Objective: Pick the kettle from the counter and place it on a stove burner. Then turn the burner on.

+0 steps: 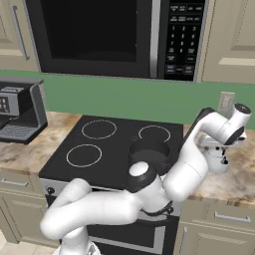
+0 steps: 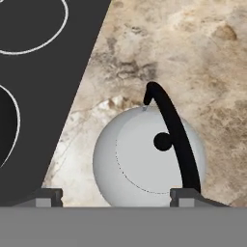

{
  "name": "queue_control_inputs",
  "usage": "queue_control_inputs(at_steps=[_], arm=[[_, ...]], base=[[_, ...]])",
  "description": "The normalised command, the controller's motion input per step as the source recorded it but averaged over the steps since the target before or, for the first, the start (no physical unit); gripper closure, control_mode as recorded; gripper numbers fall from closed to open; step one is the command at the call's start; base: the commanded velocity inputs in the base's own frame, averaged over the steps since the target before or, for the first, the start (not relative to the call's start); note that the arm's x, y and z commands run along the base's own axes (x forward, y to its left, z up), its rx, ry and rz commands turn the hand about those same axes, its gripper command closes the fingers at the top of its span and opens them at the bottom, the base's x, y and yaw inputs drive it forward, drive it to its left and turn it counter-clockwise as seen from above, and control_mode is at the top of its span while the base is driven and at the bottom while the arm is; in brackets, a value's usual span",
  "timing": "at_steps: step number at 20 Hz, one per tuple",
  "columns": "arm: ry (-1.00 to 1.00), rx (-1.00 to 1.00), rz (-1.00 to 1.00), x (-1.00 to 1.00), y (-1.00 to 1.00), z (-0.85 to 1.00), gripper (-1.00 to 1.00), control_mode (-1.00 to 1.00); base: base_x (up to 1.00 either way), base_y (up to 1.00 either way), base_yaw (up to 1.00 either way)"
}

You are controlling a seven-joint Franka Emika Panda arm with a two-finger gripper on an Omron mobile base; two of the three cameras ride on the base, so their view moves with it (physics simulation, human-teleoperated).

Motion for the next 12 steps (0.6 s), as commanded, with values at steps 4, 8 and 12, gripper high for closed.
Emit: queue_control_inputs(at_steps=[4,8,12], arm=[[0.00,0.04,0.02,0.42,-0.41,0.00,-1.00,-1.00],[0.00,0.04,0.02,0.31,-0.49,0.00,-1.00,-1.00],[0.00,0.03,0.03,0.14,-0.33,0.00,-1.00,-1.00]], base=[[0.00,0.00,0.00],[0.00,0.00,0.00],[0.00,0.00,0.00]])
